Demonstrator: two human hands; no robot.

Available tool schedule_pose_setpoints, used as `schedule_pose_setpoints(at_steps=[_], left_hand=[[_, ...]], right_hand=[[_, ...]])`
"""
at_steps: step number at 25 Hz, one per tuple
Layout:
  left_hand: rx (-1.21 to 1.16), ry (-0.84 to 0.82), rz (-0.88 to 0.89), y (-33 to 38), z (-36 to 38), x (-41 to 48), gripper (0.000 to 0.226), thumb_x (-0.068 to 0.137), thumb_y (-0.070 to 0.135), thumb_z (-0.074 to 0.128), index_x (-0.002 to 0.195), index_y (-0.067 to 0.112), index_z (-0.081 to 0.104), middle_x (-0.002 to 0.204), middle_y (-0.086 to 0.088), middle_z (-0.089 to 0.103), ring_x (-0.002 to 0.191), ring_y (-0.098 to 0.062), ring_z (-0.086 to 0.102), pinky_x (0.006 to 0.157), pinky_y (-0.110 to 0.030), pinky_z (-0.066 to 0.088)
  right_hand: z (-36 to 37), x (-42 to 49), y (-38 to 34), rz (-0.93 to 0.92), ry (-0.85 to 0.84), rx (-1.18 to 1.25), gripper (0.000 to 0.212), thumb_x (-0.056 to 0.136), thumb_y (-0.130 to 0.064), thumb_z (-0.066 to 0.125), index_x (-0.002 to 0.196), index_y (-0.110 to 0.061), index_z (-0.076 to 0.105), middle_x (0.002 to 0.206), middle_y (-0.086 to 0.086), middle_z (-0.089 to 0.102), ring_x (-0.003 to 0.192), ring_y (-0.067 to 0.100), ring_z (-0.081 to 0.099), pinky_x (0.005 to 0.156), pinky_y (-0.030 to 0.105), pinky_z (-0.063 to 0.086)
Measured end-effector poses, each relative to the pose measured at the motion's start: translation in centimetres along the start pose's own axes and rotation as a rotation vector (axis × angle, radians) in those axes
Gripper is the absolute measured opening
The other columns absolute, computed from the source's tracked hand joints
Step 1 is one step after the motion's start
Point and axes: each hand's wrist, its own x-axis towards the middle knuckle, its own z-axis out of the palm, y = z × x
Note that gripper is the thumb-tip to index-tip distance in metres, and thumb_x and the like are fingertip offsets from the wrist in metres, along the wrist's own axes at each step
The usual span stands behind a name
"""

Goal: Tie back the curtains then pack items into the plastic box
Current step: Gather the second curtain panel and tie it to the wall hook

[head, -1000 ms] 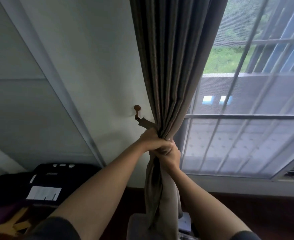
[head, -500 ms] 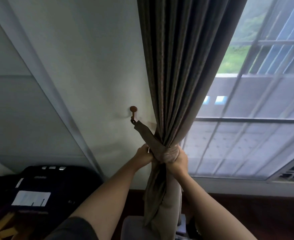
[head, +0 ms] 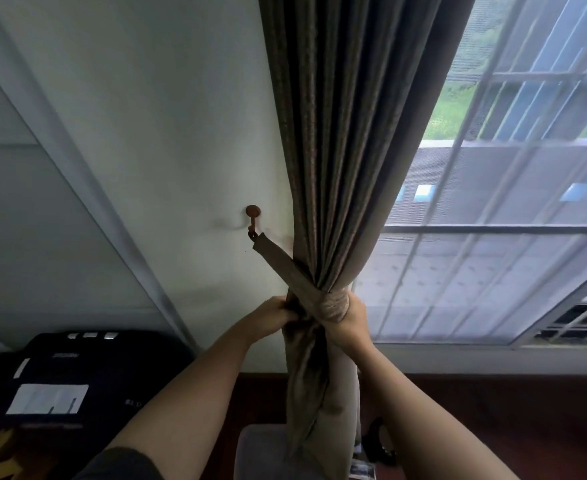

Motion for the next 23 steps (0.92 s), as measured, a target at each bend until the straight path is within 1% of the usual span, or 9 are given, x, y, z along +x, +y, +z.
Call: schedule_pose_setpoints(at_steps=[2, 4, 6, 9, 13, 16, 19, 20, 23], left_hand=[[-0.003, -0.018, 0.057, 0.2, 0.2, -1.0, 0.049, 0.072, 0.034, 0.065, 0.112, 0.006, 0.064, 0.11, -0.012, 0.067, 0.098, -0.019, 0.061, 0.089, -0.034, 0.048], [-0.017, -0.014, 0.131, -0.4, 0.1, -0.8, 0.055, 0.066, 0.036, 0.068, 0.111, 0.005, 0.061, 0.107, -0.014, 0.067, 0.098, -0.02, 0.061, 0.091, -0.04, 0.048], [-0.133, -0.026, 0.046, -0.3, -0.5, -0.9, 0.04, 0.066, 0.029, 0.063, 0.102, 0.012, 0.061, 0.096, -0.006, 0.065, 0.092, -0.018, 0.058, 0.081, -0.035, 0.048], [-0.388, -0.086, -0.094, -0.5, -0.5, -1.5, 0.019, 0.068, 0.022, 0.044, 0.08, 0.017, 0.057, 0.08, -0.001, 0.05, 0.079, -0.015, 0.044, 0.066, -0.031, 0.03], [-0.145, -0.077, -0.023, -0.5, -0.6, -0.8, 0.011, 0.087, 0.021, 0.055, 0.087, 0.011, 0.06, 0.076, -0.001, 0.051, 0.068, -0.013, 0.046, 0.062, -0.026, 0.034], [0.073, -0.002, 0.047, -0.1, -1.3, 0.0, 0.012, 0.092, 0.025, 0.054, 0.085, 0.02, 0.063, 0.084, -0.002, 0.065, 0.077, -0.016, 0.061, 0.077, -0.034, 0.051], [0.226, 0.172, 0.092, 1.2, -1.5, -0.3, 0.018, 0.095, 0.018, 0.044, 0.091, 0.009, 0.058, 0.069, -0.002, 0.06, 0.057, -0.016, 0.058, 0.054, -0.024, 0.05], [0.264, 0.208, 0.116, 1.5, -1.3, -0.3, 0.017, 0.096, 0.014, 0.041, 0.093, 0.007, 0.057, 0.069, -0.001, 0.058, 0.059, -0.018, 0.057, 0.052, -0.022, 0.045], [0.36, 0.279, 0.162, 2.1, -0.8, -0.6, 0.021, 0.096, 0.014, 0.04, 0.107, 0.004, 0.054, 0.091, -0.002, 0.058, 0.083, -0.021, 0.057, 0.069, -0.027, 0.041]], right_hand=[[0.1, -0.3, -0.1, 0.011, -0.011, 0.042, 0.021, 0.071, -0.023, 0.077, 0.081, -0.022, 0.058, 0.073, -0.013, 0.06, 0.073, 0.014, 0.059, 0.059, 0.025, 0.049], [0.1, -0.5, -0.2, 0.019, -0.01, 0.076, 0.025, 0.068, -0.026, 0.079, 0.078, -0.028, 0.056, 0.074, -0.012, 0.062, 0.074, 0.016, 0.06, 0.065, 0.033, 0.051], [0.0, -0.7, -0.3, 0.007, -0.012, 0.096, 0.028, 0.066, -0.026, 0.08, 0.075, -0.032, 0.055, 0.075, -0.013, 0.062, 0.075, 0.015, 0.06, 0.067, 0.032, 0.05], [-0.3, -0.8, -0.5, -0.014, -0.023, 0.109, 0.032, 0.07, -0.015, 0.079, 0.074, -0.033, 0.054, 0.076, -0.016, 0.061, 0.074, 0.012, 0.059, 0.07, 0.031, 0.049], [-0.3, -0.7, -0.4, -0.024, 0.001, 0.125, 0.026, 0.06, -0.031, 0.076, 0.074, -0.032, 0.055, 0.076, -0.014, 0.062, 0.077, 0.015, 0.06, 0.071, 0.035, 0.051], [-0.2, -0.7, -0.3, -0.033, 0.02, 0.129, 0.031, 0.067, -0.02, 0.08, 0.085, -0.026, 0.056, 0.077, -0.016, 0.059, 0.075, 0.01, 0.058, 0.065, 0.024, 0.048], [-0.3, -1.0, -0.6, -0.015, 0.029, 0.098, 0.028, 0.076, -0.017, 0.076, 0.092, -0.022, 0.053, 0.075, -0.02, 0.053, 0.069, -0.003, 0.051, 0.051, 0.004, 0.039], [-0.2, -1.0, -0.6, -0.007, 0.027, 0.097, 0.027, 0.077, -0.017, 0.074, 0.092, -0.022, 0.052, 0.074, -0.021, 0.051, 0.067, -0.005, 0.048, 0.048, 0.001, 0.037], [-0.2, -1.0, -0.8, 0.033, 0.022, 0.071, 0.025, 0.08, -0.021, 0.07, 0.099, -0.022, 0.054, 0.071, -0.02, 0.05, 0.064, 0.0, 0.048, 0.048, 0.003, 0.037]])
